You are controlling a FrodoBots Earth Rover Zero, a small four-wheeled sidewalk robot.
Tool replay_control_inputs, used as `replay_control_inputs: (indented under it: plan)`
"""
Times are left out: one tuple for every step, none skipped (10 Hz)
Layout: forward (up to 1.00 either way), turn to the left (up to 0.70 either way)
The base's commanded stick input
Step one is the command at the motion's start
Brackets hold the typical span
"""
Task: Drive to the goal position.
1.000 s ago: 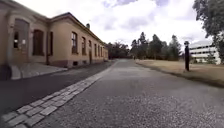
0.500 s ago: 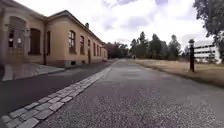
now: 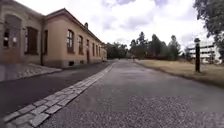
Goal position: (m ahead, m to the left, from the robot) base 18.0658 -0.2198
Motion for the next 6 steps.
replay_control_inputs:
  plan:
    - [0.7, 0.0]
    - [0.7, 0.0]
    - [0.7, 0.0]
    - [0.7, 0.0]
    - [0.7, 0.0]
    - [0.7, 0.0]
